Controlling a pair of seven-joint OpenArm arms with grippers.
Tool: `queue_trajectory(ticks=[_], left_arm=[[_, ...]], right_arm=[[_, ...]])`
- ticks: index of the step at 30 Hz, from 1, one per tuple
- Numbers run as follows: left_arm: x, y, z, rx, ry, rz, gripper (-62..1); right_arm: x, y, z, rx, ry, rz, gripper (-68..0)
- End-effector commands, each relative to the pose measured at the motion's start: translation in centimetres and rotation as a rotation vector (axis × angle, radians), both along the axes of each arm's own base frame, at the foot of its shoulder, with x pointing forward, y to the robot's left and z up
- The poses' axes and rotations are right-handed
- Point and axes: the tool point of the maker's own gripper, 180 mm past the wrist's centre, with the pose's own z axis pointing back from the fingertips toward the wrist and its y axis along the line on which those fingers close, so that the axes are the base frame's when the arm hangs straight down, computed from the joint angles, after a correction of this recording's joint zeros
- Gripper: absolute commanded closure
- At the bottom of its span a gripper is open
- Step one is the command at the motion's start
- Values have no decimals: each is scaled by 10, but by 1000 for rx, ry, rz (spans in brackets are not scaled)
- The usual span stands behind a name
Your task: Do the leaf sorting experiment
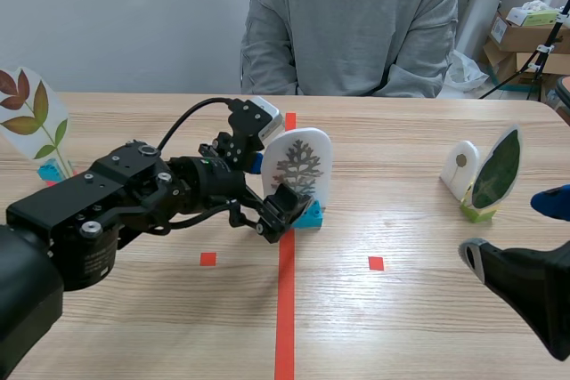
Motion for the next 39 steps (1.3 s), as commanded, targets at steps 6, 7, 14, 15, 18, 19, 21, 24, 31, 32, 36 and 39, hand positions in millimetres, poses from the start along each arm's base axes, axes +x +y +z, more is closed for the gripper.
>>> queue_trajectory(ticks=[6,7,14,15,18,19,21,24,31,32,36,39], left_arm=[[7,-5,14,-27,-36,3,-275],[7,-5,14,-28,-36,3,-247],[7,-6,16,-41,-46,3,-102],[8,-7,17,-45,-49,3,-80],[8,-7,19,-56,-53,5,-40],[8,-7,19,-57,-54,5,-40],[8,-7,19,-59,-51,6,-40],[5,-6,17,-59,-45,3,-40],[-12,19,33,-111,-69,47,-40],[-16,25,35,-111,-74,60,-40],[-32,54,46,-136,-91,127,-40],[-45,77,54,-150,-105,191,-40]], right_arm=[[4,5,9,1,-34,26,-653],[4,5,9,1,-34,26,-653],[4,5,9,1,-34,26,-653],[4,5,9,1,-34,26,-653],[4,5,9,1,-34,26,-653],[4,5,9,1,-34,26,-653],[4,5,9,1,-34,26,-653],[4,5,9,1,-34,26,-653],[4,5,9,1,-34,26,-653],[4,5,9,1,-34,26,-653],[4,5,9,1,-34,26,-653],[4,5,9,1,-34,26,-653]])
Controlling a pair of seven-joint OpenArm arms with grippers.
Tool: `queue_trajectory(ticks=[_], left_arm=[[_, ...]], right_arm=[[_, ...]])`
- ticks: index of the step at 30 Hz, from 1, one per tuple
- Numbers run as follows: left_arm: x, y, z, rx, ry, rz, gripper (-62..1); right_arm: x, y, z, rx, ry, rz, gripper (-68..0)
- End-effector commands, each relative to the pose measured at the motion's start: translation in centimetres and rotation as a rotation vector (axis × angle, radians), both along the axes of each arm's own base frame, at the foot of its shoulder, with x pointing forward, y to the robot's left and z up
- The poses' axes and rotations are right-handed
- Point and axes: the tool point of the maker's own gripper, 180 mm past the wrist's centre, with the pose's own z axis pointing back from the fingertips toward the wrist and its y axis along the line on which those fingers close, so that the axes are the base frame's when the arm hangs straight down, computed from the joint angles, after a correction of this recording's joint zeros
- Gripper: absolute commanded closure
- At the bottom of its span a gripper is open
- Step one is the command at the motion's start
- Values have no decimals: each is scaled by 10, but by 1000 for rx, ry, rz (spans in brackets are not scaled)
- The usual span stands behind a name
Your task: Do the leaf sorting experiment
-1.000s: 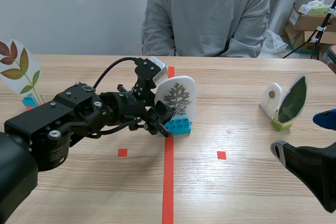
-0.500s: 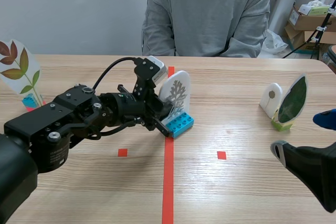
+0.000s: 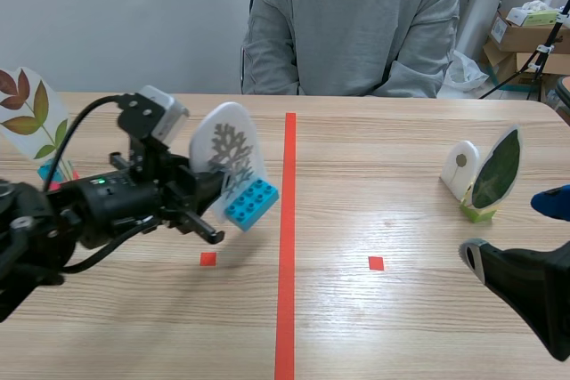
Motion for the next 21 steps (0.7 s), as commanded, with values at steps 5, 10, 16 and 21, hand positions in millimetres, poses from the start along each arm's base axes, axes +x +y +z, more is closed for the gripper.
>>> queue_trajectory(ticks=[5,10,16,21], left_arm=[[-17,35,12,-63,-9,118,-40],[-21,74,15,-77,-18,238,-40],[0,122,15,-1,-57,418,-40],[22,156,14,28,-71,533,-40]], right_arm=[[4,5,10,4,-35,26,-653],[4,5,9,-1,-34,27,-653],[5,4,9,-11,-35,27,-653],[5,4,8,-13,-34,28,-653]])
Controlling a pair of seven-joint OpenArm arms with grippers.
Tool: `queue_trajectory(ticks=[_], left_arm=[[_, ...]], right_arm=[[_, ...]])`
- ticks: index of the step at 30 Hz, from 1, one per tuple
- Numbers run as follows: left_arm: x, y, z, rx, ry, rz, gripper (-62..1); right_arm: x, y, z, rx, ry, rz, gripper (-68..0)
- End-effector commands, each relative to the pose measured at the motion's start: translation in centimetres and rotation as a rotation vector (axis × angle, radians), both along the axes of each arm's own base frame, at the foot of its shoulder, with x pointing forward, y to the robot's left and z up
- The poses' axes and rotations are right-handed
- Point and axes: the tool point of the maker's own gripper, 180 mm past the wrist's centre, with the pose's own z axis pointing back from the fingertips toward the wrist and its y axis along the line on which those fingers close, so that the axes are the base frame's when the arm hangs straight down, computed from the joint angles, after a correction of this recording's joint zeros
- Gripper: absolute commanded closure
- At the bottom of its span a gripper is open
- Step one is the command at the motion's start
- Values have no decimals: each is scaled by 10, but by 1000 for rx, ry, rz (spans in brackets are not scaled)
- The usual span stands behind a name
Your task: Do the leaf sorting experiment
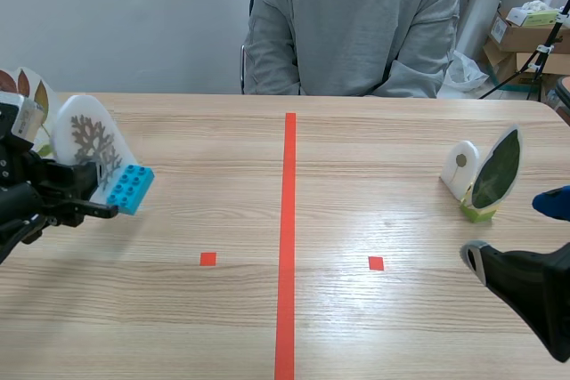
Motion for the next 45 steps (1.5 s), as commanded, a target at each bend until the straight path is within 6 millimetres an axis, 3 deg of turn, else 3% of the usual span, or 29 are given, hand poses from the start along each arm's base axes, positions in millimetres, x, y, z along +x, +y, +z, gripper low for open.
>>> queue_trajectory(ticks=[1,9,18,25,42,45], left_arm=[[13,14,12,1,-45,44,-40],[35,65,-3,30,-12,170,-40],[42,109,-5,105,-6,254,-40],[38,122,-13,123,20,268,-40],[34,122,-25,115,54,272,-41],[33,121,-26,113,56,271,-87]], right_arm=[[4,5,10,4,-35,26,-653],[4,5,9,1,-31,27,-653],[3,4,7,-7,-19,27,-653],[3,4,6,-8,-16,27,-653],[3,4,6,-8,-16,27,-653],[3,4,6,-8,-16,27,-653]])
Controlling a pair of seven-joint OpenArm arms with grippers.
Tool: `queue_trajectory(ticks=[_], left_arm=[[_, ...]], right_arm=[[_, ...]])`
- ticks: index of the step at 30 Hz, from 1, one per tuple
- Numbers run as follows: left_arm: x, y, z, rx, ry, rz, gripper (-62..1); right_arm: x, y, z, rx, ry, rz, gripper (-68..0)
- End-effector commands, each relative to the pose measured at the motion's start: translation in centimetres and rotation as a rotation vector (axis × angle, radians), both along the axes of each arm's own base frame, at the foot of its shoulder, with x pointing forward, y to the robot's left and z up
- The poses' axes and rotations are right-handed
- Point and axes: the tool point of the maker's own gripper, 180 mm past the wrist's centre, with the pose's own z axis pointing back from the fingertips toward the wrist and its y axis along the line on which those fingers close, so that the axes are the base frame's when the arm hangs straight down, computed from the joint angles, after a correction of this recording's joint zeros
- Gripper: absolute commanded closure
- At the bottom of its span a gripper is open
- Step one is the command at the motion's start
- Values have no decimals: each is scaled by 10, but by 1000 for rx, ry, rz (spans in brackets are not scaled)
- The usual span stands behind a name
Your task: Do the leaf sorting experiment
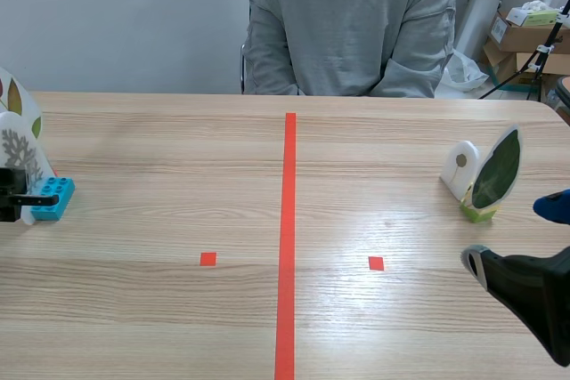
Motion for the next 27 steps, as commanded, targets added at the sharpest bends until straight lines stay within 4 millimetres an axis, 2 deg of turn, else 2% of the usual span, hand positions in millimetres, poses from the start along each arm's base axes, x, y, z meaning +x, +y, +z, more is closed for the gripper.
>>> queue_trajectory(ticks=[1,3,8,12,14,16,19,23,25,27], left_arm=[[7,4,14,6,-42,2,-128],[7,3,14,6,-42,2,-213],[6,4,13,6,-37,2,-321],[-5,4,2,7,-7,2,-515],[-12,4,-4,12,5,-1,-583],[-22,4,-8,22,18,-7,-612],[-38,-1,-7,48,17,-38,-618],[-62,-13,13,90,-26,-91,-618],[-75,-29,27,99,-43,-155,-618],[-91,-56,42,67,-60,-252,-618]], right_arm=[[4,5,9,5,-32,26,-653],[4,5,9,5,-32,26,-653],[4,5,9,5,-32,26,-653],[4,5,10,5,-32,26,-653],[4,5,10,5,-32,26,-653],[4,5,10,5,-32,26,-653],[4,5,10,5,-32,26,-653],[4,5,9,5,-32,26,-653],[4,5,9,5,-32,26,-653],[4,5,9,5,-32,26,-653]])
